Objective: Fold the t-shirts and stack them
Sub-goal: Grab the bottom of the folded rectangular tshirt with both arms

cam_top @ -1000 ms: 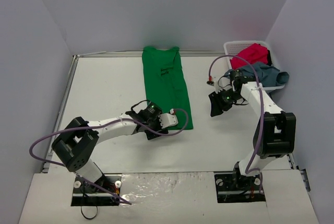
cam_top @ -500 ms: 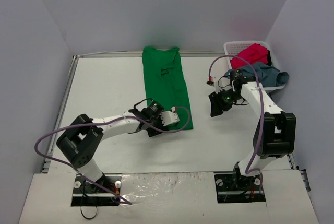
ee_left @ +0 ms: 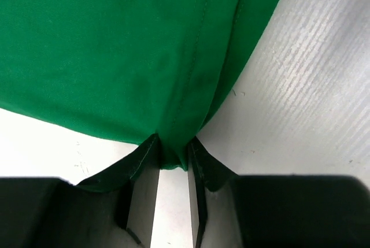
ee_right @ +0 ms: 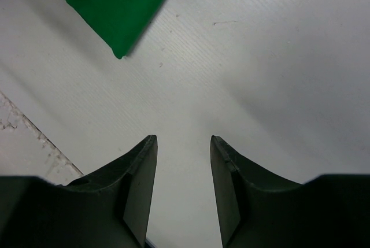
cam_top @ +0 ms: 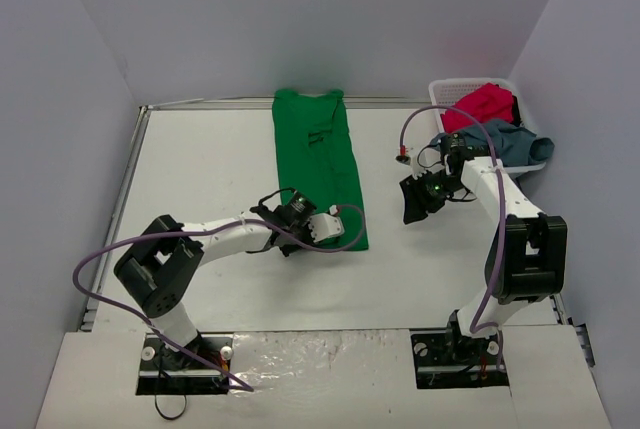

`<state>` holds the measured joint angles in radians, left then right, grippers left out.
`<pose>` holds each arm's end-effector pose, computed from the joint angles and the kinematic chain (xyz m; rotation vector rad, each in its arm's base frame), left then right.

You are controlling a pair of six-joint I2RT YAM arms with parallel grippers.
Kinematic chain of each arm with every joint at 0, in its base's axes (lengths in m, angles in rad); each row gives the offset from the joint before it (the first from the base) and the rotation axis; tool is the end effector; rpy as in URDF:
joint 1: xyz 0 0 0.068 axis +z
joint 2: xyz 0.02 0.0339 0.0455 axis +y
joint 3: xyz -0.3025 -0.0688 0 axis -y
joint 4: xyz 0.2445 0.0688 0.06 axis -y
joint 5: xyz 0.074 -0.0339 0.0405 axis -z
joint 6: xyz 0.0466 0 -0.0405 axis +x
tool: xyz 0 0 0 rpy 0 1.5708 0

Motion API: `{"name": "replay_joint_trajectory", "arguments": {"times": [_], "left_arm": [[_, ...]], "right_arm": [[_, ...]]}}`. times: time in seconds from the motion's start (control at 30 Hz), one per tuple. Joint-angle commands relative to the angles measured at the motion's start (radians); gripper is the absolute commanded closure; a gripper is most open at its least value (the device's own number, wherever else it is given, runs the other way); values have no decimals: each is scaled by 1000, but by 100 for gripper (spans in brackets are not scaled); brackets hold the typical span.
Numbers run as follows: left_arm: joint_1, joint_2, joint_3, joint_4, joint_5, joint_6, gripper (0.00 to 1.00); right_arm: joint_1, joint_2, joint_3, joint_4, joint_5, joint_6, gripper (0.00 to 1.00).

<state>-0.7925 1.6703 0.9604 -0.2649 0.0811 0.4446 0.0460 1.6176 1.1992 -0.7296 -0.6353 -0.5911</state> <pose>0.2376 -0.2463 0.2010 1.5093 2.0656 -0.2382 0.3261 0.0427 0.2695 -0.9497 2.3169 0.6466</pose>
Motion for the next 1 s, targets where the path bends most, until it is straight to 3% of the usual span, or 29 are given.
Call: {"name": "replay_joint_trajectory", "arguments": {"times": [0.0, 0.17, 0.37, 0.5, 0.97], "left_arm": [[-5, -29, 40, -88, 20, 5, 78], [-1, -60, 57, -143, 77, 9, 78], [18, -58, 84, -221, 177, 54, 98], [53, -60, 100, -246, 270, 37, 98], [231, -87, 86, -212, 512, -66, 98]], "right_arm": [[9, -5, 26, -50, 6, -1, 62], [35, -24, 40, -65, 5, -24, 59], [107, -44, 95, -83, 16, -61, 53], [110, -50, 100, -85, -75, -134, 47], [135, -87, -82, 38, -211, -354, 46]]}}
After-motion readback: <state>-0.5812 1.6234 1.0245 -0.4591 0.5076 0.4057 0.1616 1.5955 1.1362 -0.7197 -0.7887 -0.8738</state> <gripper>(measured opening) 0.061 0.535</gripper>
